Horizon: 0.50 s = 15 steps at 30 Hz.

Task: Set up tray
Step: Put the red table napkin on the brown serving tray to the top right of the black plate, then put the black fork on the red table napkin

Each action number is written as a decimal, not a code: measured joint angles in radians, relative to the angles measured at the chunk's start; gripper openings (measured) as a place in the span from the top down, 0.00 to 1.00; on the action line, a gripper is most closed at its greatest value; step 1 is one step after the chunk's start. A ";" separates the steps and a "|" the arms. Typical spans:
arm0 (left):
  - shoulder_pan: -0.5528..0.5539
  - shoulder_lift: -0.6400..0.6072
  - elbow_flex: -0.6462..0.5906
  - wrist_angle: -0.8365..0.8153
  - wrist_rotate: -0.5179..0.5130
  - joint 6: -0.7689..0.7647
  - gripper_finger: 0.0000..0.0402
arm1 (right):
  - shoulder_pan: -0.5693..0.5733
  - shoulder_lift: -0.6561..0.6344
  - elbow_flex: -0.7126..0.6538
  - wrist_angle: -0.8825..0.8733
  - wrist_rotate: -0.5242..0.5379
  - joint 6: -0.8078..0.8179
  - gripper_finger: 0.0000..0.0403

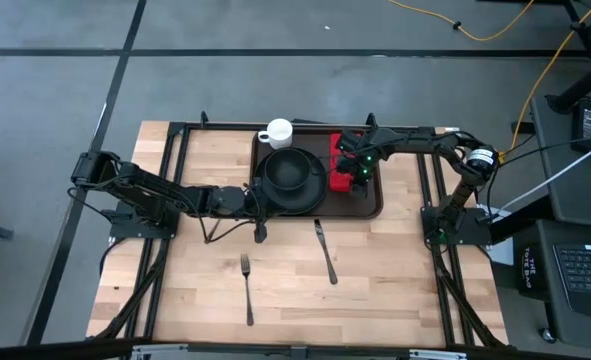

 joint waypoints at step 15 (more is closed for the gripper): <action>0.003 -0.008 0.000 0.000 -0.002 0.035 0.99 | 0.000 -0.177 0.000 0.008 0.049 -0.032 0.73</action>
